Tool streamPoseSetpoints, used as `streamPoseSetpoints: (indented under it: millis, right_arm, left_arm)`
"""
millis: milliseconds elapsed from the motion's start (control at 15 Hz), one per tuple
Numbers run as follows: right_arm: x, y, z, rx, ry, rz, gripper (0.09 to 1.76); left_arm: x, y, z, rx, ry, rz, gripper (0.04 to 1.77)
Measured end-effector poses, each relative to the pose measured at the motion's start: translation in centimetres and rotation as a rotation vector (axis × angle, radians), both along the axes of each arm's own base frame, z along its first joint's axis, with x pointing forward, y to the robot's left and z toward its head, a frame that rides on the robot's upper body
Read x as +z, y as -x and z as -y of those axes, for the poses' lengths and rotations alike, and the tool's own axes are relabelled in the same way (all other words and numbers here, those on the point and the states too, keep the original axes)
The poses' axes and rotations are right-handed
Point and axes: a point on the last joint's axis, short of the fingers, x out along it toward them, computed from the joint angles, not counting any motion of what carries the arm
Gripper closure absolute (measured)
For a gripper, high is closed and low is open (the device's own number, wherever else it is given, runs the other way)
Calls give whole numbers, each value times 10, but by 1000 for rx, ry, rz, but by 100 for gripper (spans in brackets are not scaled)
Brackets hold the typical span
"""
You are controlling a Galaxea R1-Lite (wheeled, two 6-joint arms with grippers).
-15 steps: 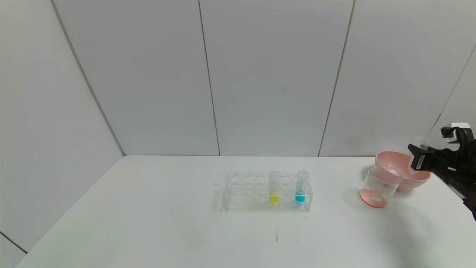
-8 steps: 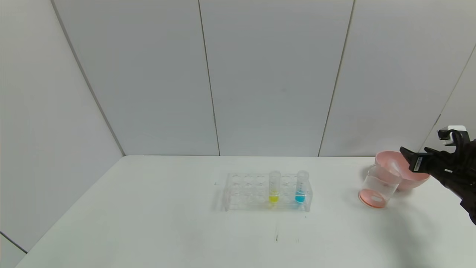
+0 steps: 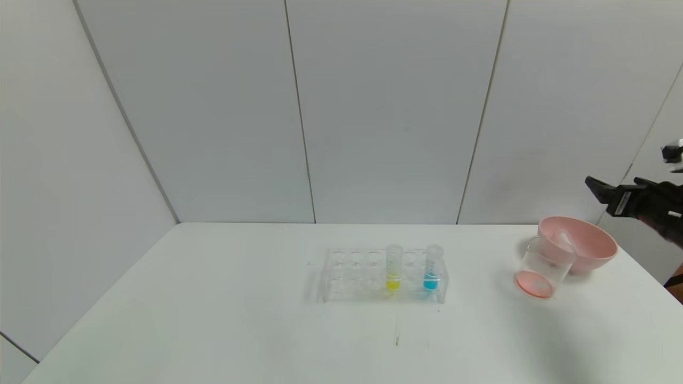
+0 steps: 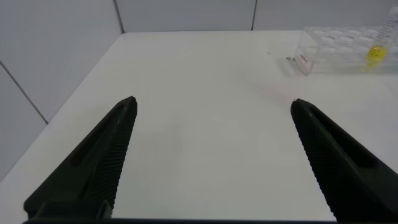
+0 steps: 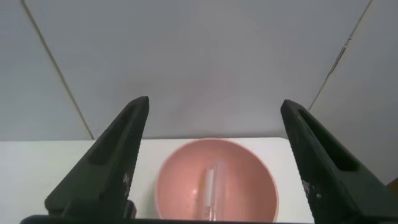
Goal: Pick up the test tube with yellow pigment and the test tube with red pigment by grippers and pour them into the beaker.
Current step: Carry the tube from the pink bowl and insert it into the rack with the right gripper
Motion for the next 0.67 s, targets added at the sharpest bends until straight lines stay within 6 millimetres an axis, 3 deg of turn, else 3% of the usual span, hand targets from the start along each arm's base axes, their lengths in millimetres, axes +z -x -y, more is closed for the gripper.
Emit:
streamPoseSetpoints:
  millis: [200, 400, 533, 667]
  right_arm:
    - [54, 17, -26, 44, -114, -26, 27]
    - [101, 39, -74, 95, -220, 1, 23]
    - [116, 56, -110, 133, -249, 26, 21]
    - [117, 75, -148, 164, -260, 27, 19]
  left_arm:
    - [0, 0, 0, 0, 0, 0, 5]
    - [0, 0, 0, -1, 0, 0, 5]
    - [0, 0, 0, 0, 0, 0, 5]
    - [0, 0, 0, 0, 0, 0, 5]
